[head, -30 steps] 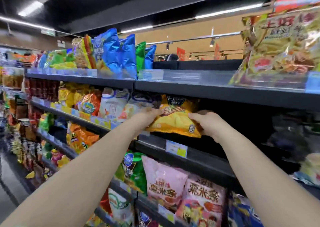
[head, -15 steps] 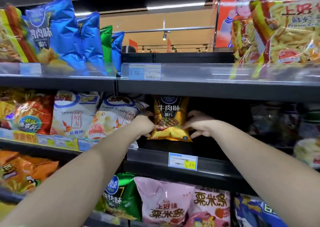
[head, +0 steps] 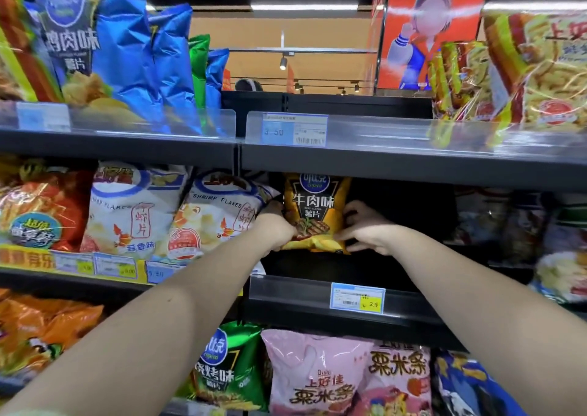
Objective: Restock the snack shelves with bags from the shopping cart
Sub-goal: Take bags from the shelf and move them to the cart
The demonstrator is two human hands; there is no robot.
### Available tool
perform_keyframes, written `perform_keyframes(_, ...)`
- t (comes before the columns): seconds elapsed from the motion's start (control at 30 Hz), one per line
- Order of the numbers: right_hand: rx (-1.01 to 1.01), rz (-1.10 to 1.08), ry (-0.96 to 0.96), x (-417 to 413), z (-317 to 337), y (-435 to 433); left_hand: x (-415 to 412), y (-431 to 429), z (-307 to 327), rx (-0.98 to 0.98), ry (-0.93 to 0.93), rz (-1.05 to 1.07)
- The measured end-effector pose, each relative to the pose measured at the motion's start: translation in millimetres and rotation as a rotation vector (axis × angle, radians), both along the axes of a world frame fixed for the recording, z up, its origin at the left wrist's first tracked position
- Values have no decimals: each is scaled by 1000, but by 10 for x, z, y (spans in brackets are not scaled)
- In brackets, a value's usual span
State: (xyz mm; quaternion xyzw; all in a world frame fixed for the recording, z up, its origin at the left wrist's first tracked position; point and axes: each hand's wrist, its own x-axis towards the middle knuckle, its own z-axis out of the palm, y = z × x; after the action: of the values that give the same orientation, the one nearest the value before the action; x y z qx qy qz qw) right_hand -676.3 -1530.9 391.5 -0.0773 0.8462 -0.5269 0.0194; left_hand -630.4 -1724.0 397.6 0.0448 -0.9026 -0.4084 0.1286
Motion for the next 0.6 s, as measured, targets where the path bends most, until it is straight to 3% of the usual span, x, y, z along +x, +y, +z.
perform_keyframes(0.13, 86, -11, 3, 48, 41, 24, 56, -27, 19, -53, -25, 16)
perform_keyframes(0.3, 157, -101, 112, 230, 178, 111, 161, -28, -23, 75, 67, 30)
perform_keyframes(0.6, 521, -209, 459, 801, -22, 160, 444, 305, -125, -118, 248, -161)
